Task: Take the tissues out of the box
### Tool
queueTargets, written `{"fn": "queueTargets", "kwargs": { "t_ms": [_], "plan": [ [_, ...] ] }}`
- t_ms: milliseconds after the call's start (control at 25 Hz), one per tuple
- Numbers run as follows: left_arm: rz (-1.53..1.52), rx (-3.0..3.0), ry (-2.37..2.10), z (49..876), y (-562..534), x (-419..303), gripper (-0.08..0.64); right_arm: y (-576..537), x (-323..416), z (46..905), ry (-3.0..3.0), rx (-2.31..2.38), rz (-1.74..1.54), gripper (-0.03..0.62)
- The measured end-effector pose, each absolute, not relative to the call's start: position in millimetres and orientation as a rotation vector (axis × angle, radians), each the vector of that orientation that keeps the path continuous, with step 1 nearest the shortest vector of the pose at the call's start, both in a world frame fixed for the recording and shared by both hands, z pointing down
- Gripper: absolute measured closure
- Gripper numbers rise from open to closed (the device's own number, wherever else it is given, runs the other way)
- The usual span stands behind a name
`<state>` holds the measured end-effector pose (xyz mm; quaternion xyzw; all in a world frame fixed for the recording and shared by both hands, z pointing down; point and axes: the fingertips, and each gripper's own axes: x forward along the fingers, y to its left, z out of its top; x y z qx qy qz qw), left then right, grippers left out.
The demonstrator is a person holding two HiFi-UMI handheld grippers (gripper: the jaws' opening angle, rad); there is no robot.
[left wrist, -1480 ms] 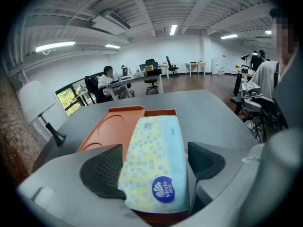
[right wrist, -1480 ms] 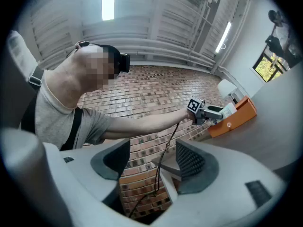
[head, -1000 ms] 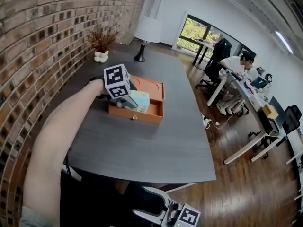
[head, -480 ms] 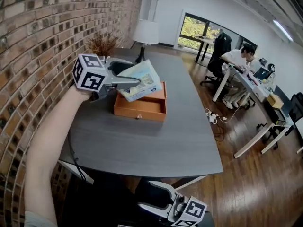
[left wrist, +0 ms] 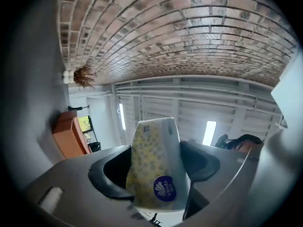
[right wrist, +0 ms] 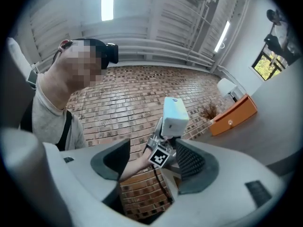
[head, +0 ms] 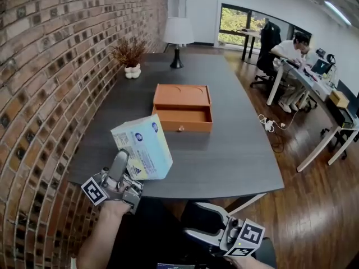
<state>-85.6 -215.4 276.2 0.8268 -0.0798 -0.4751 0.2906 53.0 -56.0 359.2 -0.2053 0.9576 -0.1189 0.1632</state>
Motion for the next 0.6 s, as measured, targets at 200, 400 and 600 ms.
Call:
{"fn": "queueTargets", "kwargs": {
  "t_ms": [200,400,600],
  "plan": [
    [-1.282,2.260,-0.196,290.7,-163.6,-83.3,0.229,-57.3,58.2,356.6,2.669,-0.550,-0.422,0.278],
    [-1.320,2.239,-0.140,305.4,-128.5,-78.1,0.230,-55.1,61.6,355.0,2.660,-0.531,-0.427,0.278],
    [-1.257,2.259,-0.111,323.9,-116.9,-78.3,0.230,-49.4,59.5,351.0,2.679,-0.522,-0.376,0.279]
  ]
}}
